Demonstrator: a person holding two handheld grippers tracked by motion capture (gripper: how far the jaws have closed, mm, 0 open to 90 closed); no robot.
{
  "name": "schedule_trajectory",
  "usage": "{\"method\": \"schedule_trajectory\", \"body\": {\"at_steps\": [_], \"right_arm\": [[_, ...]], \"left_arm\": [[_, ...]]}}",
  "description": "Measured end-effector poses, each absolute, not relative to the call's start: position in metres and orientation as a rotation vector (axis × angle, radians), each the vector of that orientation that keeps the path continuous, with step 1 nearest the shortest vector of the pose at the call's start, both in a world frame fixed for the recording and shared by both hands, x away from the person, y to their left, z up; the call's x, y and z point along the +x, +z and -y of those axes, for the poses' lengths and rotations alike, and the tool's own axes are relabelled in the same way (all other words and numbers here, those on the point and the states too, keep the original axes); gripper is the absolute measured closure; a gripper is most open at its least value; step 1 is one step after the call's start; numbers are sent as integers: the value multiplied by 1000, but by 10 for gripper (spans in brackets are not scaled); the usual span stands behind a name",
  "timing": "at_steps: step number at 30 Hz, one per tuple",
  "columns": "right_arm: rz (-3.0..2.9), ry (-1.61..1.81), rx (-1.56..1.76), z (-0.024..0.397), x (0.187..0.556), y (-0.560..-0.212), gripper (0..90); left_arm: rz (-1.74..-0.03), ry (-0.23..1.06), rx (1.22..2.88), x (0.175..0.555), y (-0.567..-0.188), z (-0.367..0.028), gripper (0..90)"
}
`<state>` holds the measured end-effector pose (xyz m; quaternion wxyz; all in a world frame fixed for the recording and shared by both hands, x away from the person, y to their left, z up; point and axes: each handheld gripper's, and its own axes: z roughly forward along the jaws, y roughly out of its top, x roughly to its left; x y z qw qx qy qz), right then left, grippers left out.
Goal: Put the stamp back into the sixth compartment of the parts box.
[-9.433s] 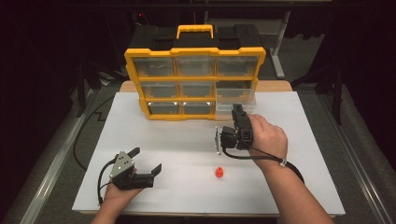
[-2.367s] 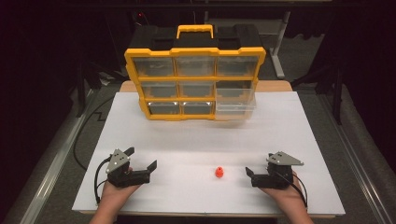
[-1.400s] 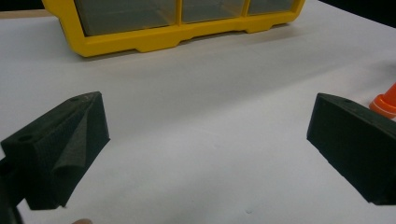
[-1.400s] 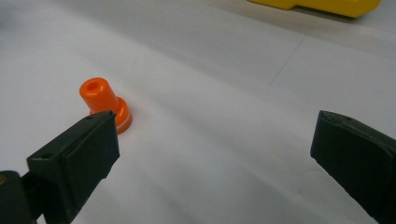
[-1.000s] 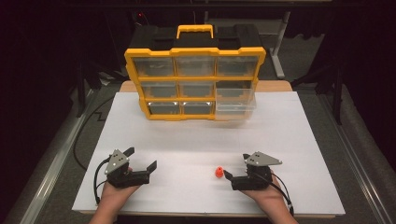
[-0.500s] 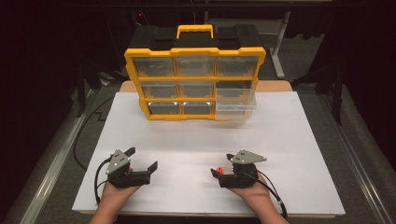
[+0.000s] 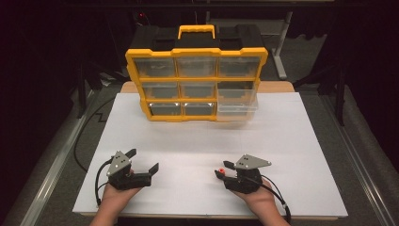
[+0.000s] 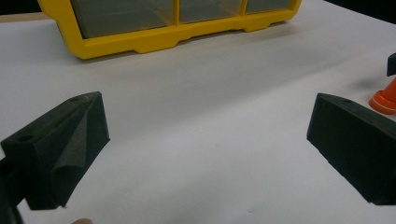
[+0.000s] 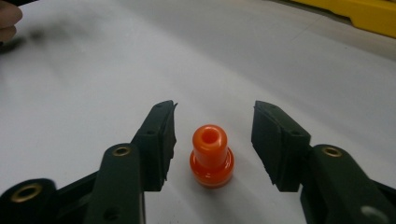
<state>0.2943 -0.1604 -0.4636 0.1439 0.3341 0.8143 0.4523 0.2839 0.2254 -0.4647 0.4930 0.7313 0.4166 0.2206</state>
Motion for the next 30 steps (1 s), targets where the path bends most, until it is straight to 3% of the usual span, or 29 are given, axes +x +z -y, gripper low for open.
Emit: {"method": "schedule_trajectory", "body": {"at_steps": [30], "right_arm": [[-2399,1205,886,155,295,-468,714]], "left_arm": [[-1008,535,1771,284,-464,-226,2]]}}
